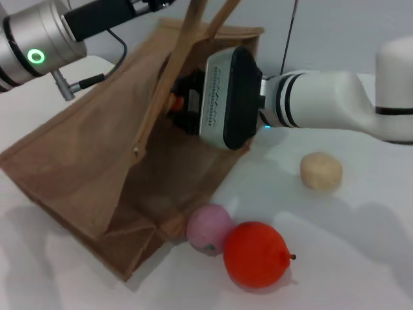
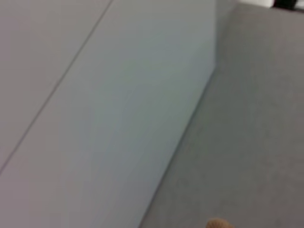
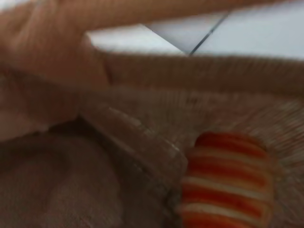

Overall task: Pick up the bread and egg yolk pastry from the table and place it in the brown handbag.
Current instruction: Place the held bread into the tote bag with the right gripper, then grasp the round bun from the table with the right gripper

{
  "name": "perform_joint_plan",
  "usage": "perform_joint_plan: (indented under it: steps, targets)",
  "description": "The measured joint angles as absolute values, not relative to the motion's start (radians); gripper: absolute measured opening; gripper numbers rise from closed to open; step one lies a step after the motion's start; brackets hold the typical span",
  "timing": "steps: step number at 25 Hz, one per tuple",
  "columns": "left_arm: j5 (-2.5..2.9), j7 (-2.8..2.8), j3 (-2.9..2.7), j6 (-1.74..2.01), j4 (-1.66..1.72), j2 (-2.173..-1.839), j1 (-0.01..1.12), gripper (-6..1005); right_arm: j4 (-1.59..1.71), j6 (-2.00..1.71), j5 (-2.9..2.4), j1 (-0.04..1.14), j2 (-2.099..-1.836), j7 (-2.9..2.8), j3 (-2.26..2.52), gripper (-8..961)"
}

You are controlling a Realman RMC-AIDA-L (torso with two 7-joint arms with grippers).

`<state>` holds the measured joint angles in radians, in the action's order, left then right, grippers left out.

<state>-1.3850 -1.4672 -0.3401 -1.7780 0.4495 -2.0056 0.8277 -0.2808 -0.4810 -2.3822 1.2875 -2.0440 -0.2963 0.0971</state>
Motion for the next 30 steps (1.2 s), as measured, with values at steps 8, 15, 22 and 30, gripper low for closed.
perform_joint_plan:
  steps: [8, 15, 22, 30]
  targets:
    - [-1.472, -1.459, -0.337, -1.841, 0.449, -1.989, 0.789, 116, -0.305, -0.487, -2.384, 1.202, -2.042, -0.037, -0.056, 309]
    - [-1.517, -1.478, -0.33, -1.82, 0.448, -1.984, 0.739, 116, -0.347, -0.574, -2.384, 1.127, -2.039, 0.105, -0.152, 359]
    - [-1.533, -1.511, -0.304, -1.754, 0.441, -1.983, 0.701, 116, -0.362, -0.815, -2.386, 1.047, -2.029, 0.149, -0.151, 614]
    - [-1.538, -1.552, -0.267, -1.674, 0.44, -1.991, 0.66, 116, -0.35, -0.927, -2.382, 0.983, -2.022, 0.159, -0.163, 822]
